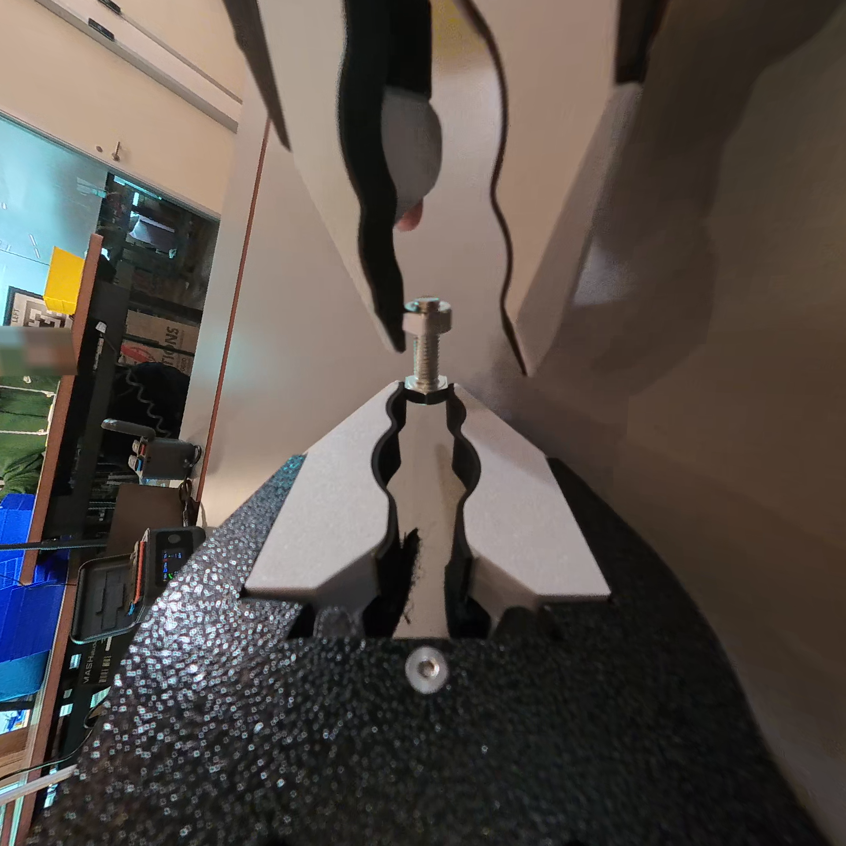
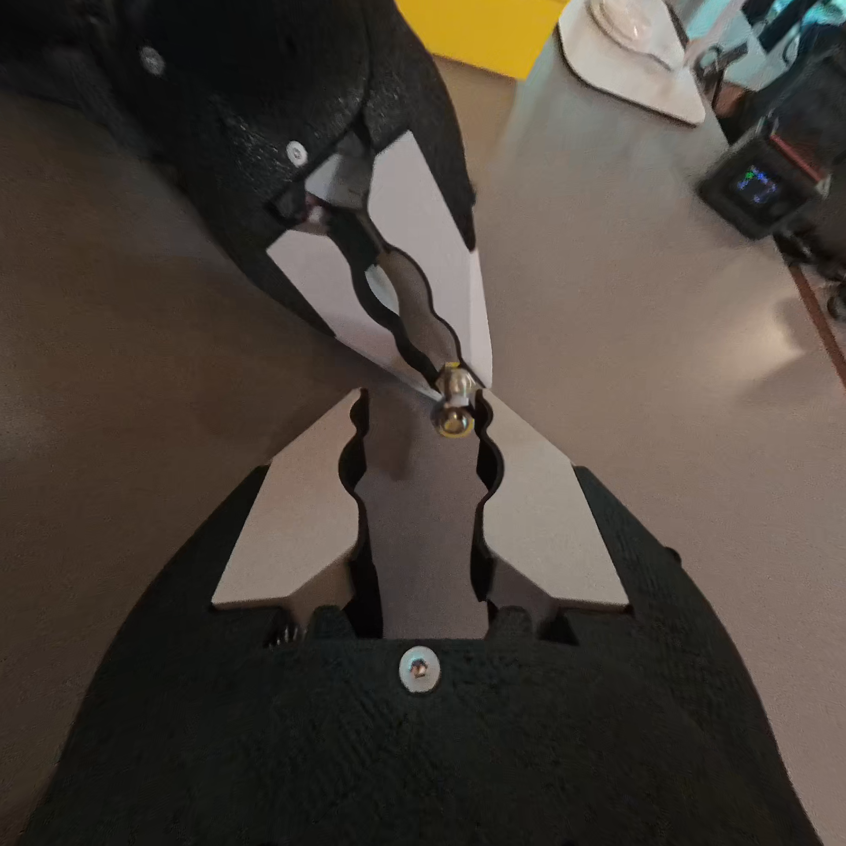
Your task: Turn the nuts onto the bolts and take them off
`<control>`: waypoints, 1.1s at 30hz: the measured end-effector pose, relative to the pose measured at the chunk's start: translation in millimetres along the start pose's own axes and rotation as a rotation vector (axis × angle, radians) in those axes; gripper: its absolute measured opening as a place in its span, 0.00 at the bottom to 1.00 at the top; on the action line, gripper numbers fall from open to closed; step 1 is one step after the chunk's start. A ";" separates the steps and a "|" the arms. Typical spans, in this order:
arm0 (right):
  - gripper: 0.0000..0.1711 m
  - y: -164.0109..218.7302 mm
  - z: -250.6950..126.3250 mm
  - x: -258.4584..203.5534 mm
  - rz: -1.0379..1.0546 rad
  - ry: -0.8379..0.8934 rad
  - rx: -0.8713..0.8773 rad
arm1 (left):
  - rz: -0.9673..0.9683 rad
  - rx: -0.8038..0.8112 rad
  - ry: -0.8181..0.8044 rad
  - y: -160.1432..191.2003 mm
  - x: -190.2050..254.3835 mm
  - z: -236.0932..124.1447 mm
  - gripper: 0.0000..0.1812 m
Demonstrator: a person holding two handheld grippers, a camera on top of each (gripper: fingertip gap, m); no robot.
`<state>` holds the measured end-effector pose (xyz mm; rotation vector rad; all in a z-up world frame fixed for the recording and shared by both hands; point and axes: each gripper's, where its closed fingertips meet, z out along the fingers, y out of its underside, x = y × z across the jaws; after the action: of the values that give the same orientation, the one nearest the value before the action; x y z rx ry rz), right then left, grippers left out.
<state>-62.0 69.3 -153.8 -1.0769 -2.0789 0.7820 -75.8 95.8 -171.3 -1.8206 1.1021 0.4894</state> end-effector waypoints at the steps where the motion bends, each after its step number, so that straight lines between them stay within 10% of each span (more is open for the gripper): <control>1: 0.25 -6.8 0.0 -4.9 -0.032 -0.013 0.036 | 0.000 -0.001 0.000 0.1 0.0 -0.1 0.09; 33: 0.26 3.2 -0.8 1.2 0.025 -0.010 0.006 | -0.018 -0.003 0.006 0.4 -0.6 0.4 0.09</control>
<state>-60.4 72.1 -155.3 -1.0996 -2.0739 0.8073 -76.4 96.4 -171.3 -1.8345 1.0885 0.4750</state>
